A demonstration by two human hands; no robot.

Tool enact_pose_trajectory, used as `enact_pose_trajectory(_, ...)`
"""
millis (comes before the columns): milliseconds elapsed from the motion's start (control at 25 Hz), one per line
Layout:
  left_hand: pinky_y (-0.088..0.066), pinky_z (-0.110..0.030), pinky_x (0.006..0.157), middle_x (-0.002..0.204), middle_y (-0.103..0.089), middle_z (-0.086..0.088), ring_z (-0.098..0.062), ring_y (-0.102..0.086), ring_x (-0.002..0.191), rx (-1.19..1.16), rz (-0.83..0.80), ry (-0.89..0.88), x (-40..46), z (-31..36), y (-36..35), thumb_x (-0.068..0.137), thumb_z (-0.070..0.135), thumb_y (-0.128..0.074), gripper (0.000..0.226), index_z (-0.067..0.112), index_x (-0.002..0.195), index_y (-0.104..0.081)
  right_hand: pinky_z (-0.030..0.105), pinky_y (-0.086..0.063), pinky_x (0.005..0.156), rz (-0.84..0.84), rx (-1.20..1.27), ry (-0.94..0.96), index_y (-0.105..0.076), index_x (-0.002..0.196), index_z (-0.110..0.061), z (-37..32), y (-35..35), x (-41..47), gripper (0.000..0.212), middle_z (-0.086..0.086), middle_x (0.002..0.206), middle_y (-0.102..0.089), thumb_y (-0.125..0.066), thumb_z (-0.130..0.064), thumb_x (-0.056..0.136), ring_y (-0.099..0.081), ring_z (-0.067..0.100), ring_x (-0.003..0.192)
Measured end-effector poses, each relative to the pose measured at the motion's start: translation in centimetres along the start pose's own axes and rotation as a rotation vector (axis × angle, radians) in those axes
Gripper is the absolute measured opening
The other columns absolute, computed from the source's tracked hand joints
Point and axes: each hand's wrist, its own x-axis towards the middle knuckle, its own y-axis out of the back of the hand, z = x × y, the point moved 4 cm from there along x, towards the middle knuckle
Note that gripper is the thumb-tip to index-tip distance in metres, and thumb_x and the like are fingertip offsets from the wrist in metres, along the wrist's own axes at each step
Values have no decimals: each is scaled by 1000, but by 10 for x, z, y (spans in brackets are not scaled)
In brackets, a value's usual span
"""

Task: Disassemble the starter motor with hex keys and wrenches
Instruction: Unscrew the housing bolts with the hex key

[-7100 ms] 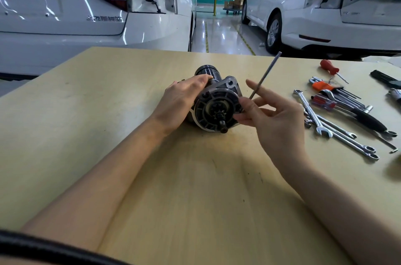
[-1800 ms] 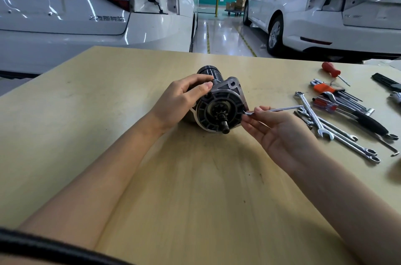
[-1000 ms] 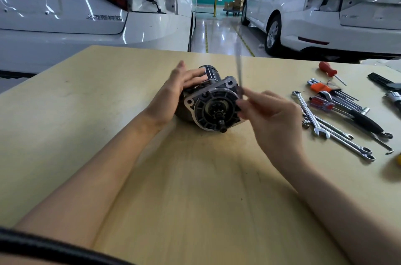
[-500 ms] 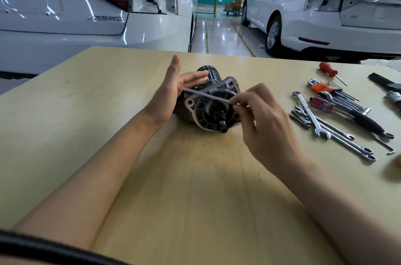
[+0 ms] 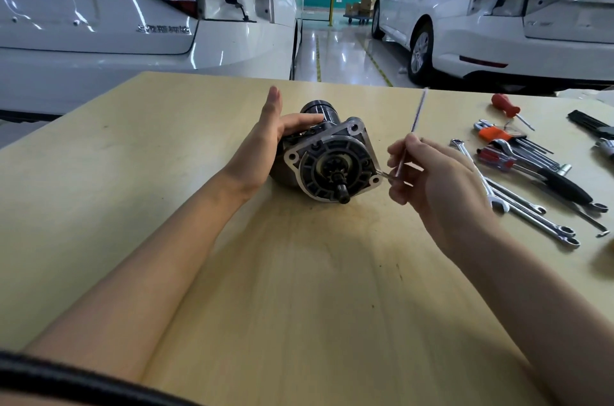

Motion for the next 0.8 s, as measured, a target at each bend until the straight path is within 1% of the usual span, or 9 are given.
enact_pose_trajectory(120, -35, -41, 113, 123, -67, 0, -12, -60, 117, -5, -4, 2, 0, 0, 2, 97, 59, 2, 78, 28, 112, -67, 22, -37, 43, -7, 73, -53, -67, 96, -7, -1, 2, 1, 22, 2, 68, -56, -46, -3, 95, -48, 12, 49)
enact_pose_trajectory(200, -35, -41, 113, 122, -67, -1, -12, -60, 117, -8, -11, 5, -1, -1, 1, 96, 60, 2, 78, 28, 112, -67, 21, -37, 42, 2, 139, -96, -64, 103, -6, -1, 3, 1, 25, 1, 66, -55, -43, 2, 91, -48, 12, 50)
enact_pose_trajectory(280, -34, -42, 113, 122, -67, -1, -13, -60, 118, -4, -12, -2, 0, -1, 1, 96, 60, 2, 78, 28, 111, -68, 20, -40, 42, 1, 196, -162, -63, 101, -6, -2, 2, 1, 25, 1, 64, -55, -42, 3, 90, -51, 11, 52)
enact_pose_trajectory(400, -34, -42, 113, 121, -68, 0, -12, -60, 117, -1, -11, -3, 1, -1, 2, 96, 60, 2, 78, 28, 111, -68, 19, -46, 42, -27, 157, -272, -62, 87, -7, -3, 3, -2, 17, 3, 60, -59, -47, 0, 86, -60, 12, 50)
enact_pose_trajectory(480, -34, -42, 113, 122, -67, -1, -13, -60, 118, -3, -15, -6, 1, -1, 2, 96, 60, 1, 78, 27, 112, -68, 18, -47, 40, -97, 91, -362, -63, 78, -6, -4, 4, -4, 8, 5, 57, -62, -55, -3, 76, -62, 14, 47)
enact_pose_trajectory(560, -35, -41, 113, 122, -67, -1, -13, -60, 117, -2, -17, -13, 1, -1, 2, 97, 59, 1, 77, 26, 113, -67, 17, -46, 37, -190, 3, -445, -67, 69, -7, -4, 2, -8, 9, 7, 58, -64, -63, -11, 63, -63, 15, 45)
enact_pose_trajectory(600, -35, -41, 113, 122, -67, -1, -13, -60, 117, 2, -17, -16, 1, -1, 2, 97, 59, 1, 77, 27, 112, -67, 16, -45, 36, -225, -36, -478, -69, 66, -8, -3, 1, -9, 9, 9, 59, -65, -64, -13, 61, -64, 15, 45)
enact_pose_trajectory(680, -34, -42, 114, 123, -67, -1, -13, -59, 119, 11, -17, -20, 1, -1, 1, 97, 59, 1, 77, 27, 113, -67, 16, -45, 35, -268, -85, -528, -69, 68, -8, 0, 0, -12, 10, 11, 62, -68, -66, -15, 61, -66, 16, 45)
enact_pose_trajectory(800, -34, -42, 114, 123, -67, -1, -13, -59, 119, 12, -16, -20, 2, -1, 2, 97, 60, 0, 76, 27, 113, -67, 16, -45, 35, -297, -118, -557, -68, 79, -4, 4, -1, -14, 20, 12, 64, -69, -65, -13, 60, -66, 17, 46)
